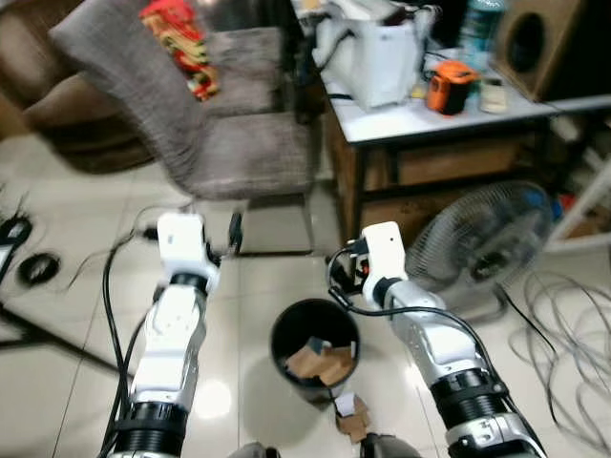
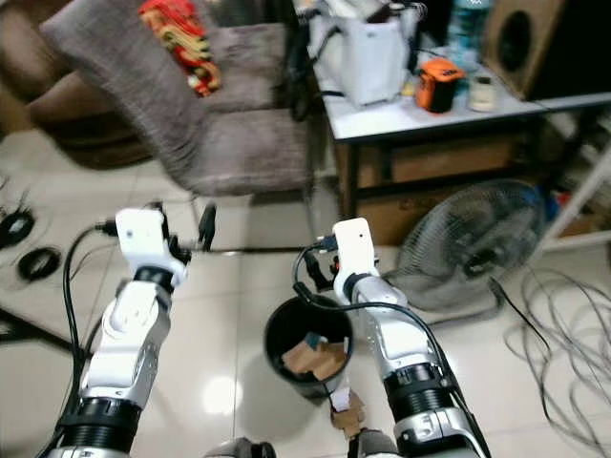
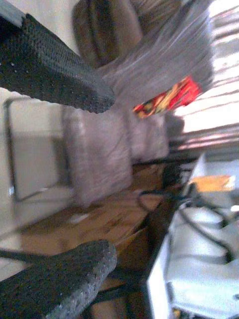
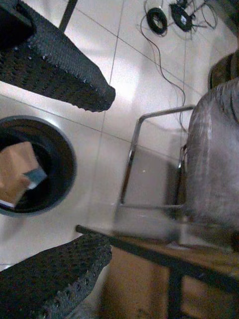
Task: Picking trash to rubbish bin
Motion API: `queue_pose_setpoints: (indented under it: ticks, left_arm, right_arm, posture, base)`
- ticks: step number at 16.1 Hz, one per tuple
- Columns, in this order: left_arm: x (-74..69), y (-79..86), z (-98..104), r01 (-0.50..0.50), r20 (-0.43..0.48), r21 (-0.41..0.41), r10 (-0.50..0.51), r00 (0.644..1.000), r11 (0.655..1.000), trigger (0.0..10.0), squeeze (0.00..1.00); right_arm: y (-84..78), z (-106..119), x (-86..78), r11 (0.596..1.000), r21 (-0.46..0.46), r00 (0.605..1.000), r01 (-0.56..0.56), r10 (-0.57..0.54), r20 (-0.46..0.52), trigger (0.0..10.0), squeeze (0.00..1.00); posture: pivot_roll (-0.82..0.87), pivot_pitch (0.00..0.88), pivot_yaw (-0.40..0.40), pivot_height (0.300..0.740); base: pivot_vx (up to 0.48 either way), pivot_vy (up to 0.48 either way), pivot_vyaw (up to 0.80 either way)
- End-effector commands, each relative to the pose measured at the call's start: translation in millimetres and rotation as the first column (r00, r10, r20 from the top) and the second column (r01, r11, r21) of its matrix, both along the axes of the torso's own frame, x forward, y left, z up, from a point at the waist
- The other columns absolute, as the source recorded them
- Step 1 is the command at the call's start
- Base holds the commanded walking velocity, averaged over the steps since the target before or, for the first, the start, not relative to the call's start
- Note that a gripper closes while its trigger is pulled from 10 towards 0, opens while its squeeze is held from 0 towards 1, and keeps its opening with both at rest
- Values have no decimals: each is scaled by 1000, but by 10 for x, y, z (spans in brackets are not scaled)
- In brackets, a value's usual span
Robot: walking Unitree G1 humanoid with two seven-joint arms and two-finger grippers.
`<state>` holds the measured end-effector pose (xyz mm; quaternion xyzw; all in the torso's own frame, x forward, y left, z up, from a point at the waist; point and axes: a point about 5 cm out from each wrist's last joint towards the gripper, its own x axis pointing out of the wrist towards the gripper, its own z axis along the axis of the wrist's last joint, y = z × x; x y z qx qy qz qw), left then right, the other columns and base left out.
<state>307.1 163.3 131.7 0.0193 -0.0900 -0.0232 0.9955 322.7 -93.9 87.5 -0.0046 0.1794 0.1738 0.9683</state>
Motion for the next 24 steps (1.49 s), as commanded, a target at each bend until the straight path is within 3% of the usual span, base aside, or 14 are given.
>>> queue_pose_setpoints:
  ticks: [1, 2, 5, 9, 24]
  left_arm:
    - [-51, 81, -32, -34, -25, 28, 35, 999, 999, 10000, 0]
    - [-97, 162, -79, -69, -45, 65, 72, 996, 995, 10000, 0]
    - [-153, 152, -100, -91, -73, 81, 97, 993, 993, 10000, 0]
    - [-144, 33, -85, -92, -82, 52, 96, 992, 994, 10000, 0]
    - [-94, 184, 15, -201, -48, 80, 205, 978, 976, 10000, 0]
  right_arm:
    - [-21, 66, 30, 999, -6, 997, 37, -36, 67, 10000, 0]
    - [-108, 186, 97, 994, 2, 985, 106, -106, 133, 10000, 0]
    - [-121, 252, 123, 993, 4, 979, 115, -114, 167, 10000, 0]
    - [-57, 251, 135, 995, 3, 980, 102, -101, 171, 10000, 0]
    - [-49, 227, 133, 996, -11, 980, 88, -85, 179, 10000, 0]
  posture:
    - [-95, 69, 110, 740]
    - [-95, 71, 116, 740]
    - [-99, 86, 100, 740]
    - [-102, 99, 99, 740]
    - [-94, 102, 94, 740]
  base:
    - [0, 0, 800]
    - [0, 0, 800]
    - [0, 0, 800]
    - [0, 0, 800]
    - [0, 0, 800]
